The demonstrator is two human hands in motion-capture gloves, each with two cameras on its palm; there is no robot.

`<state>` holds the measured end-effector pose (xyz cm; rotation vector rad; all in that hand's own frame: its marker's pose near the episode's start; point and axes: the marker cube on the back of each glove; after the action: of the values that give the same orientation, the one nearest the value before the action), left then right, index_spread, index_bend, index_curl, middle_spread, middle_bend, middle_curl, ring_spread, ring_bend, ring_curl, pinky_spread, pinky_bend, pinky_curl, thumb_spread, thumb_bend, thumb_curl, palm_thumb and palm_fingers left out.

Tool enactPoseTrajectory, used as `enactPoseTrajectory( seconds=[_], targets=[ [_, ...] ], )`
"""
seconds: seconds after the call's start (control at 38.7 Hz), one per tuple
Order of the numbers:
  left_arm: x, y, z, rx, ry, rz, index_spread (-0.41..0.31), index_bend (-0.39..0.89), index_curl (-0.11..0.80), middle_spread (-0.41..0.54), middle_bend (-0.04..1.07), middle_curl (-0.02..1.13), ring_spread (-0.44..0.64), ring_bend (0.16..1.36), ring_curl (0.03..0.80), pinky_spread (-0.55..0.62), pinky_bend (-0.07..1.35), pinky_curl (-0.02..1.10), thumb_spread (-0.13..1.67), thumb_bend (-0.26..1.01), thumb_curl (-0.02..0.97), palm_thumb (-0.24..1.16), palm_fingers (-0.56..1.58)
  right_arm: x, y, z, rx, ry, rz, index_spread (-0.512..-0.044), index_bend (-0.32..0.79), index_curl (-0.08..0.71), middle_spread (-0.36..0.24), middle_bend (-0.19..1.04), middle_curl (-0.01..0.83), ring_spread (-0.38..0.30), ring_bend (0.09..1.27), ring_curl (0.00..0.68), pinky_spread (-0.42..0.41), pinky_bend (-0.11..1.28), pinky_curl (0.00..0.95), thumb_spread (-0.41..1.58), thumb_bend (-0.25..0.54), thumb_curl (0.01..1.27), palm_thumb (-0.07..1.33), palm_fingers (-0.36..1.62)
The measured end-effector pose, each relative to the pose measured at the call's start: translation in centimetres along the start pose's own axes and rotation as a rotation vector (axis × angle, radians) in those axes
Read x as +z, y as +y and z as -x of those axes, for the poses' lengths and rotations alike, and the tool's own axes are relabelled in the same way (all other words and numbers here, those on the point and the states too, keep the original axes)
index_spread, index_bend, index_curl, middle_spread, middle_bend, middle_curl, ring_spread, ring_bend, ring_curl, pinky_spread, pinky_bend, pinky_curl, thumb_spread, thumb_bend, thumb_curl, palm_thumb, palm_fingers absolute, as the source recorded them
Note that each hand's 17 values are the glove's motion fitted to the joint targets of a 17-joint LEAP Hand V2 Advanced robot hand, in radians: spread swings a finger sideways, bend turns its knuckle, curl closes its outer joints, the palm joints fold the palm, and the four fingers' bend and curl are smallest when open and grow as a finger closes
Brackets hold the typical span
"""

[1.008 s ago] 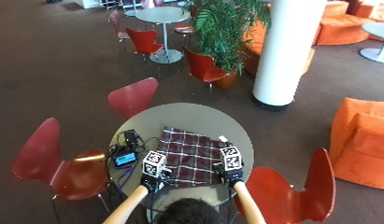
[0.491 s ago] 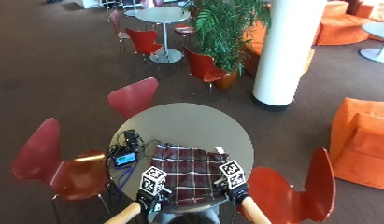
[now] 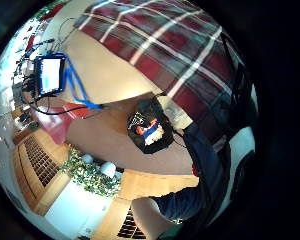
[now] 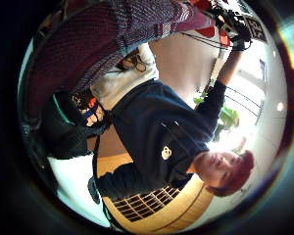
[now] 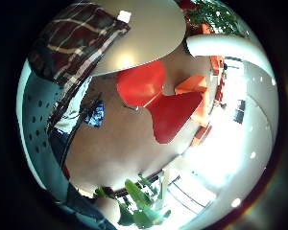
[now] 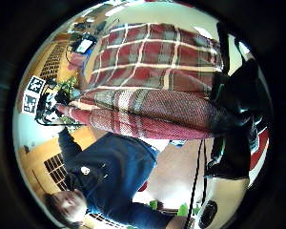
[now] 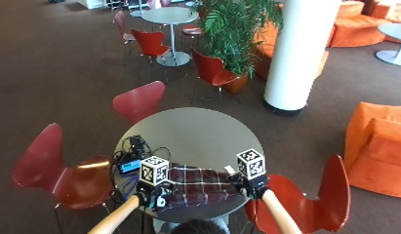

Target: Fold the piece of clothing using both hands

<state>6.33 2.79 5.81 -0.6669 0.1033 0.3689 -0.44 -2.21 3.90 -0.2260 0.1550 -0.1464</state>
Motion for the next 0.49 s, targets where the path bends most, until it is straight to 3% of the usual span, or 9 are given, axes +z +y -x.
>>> enactPoseTrajectory(
  seconds=[0.1,0.26,0.34,0.39,0.49],
  targets=[
    [-4.4,-3.1,2.9,-0.079,0.011,-0.027,-0.286,0.16,0.438,-0.313,0.39,0.54,-0.37,0.62,0.484,-0.43,0.74,0.46,0.51,-0.01,0.768,0.97,1.26,-2.7,-3.5,-1.6,0.069,-0.027,0.038,-0.301,0.16,0.428,-0.275,0.24,0.468,-0.295,0.46,0.443,-0.373,0.5,0.366,0.55,-0.03,0.66,1.03,1.25],
    [-7.0,-9.9,8.1,-0.219,0.052,-0.017,-0.285,0.16,0.446,-0.317,0.4,0.55,-0.38,0.63,0.489,-0.42,0.78,0.48,0.55,-0.02,0.794,0.95,1.26,-3.6,-9.4,-3.7,0.189,-0.06,0.04,-0.302,0.15,0.423,-0.275,0.26,0.477,-0.291,0.46,0.449,-0.368,0.5,0.37,0.53,-0.027,0.68,1.03,1.21],
    [-7.5,-11.1,9.0,-0.36,0.067,0.001,-0.288,0.17,0.451,-0.319,0.4,0.56,-0.37,0.64,0.492,-0.41,0.79,0.48,0.57,-0.01,0.806,0.95,1.25,-4.4,-10.2,-3.2,0.235,-0.089,0.005,-0.306,0.12,0.41,-0.277,0.25,0.478,-0.288,0.46,0.452,-0.367,0.51,0.376,0.54,-0.021,0.68,1.04,1.19],
    [-7.2,-11.8,9.7,-0.47,0.065,-0.016,-0.284,0.15,0.45,-0.319,0.4,0.56,-0.37,0.64,0.493,-0.41,0.81,0.49,0.58,-0.01,0.813,0.95,1.22,-4.8,-10.3,-2.5,0.262,-0.12,-0.009,-0.306,0.04,0.375,-0.278,0.28,0.486,-0.289,0.49,0.46,-0.369,0.54,0.384,0.57,-0.017,0.68,1.04,1.15],
    [-5.5,-13.9,11.2,-0.615,0.075,-0.047,-0.27,0.14,0.443,-0.317,0.4,0.57,-0.36,0.63,0.491,-0.4,0.81,0.5,0.62,-0.03,0.813,0.92,1.18,-3.0,-12.4,-2.6,0.348,-0.15,-0.033,-0.307,0.01,0.323,-0.279,0.3,0.495,-0.288,0.51,0.467,-0.362,0.57,0.394,0.61,-0.014,0.69,1.06,1.12]
  ],
)
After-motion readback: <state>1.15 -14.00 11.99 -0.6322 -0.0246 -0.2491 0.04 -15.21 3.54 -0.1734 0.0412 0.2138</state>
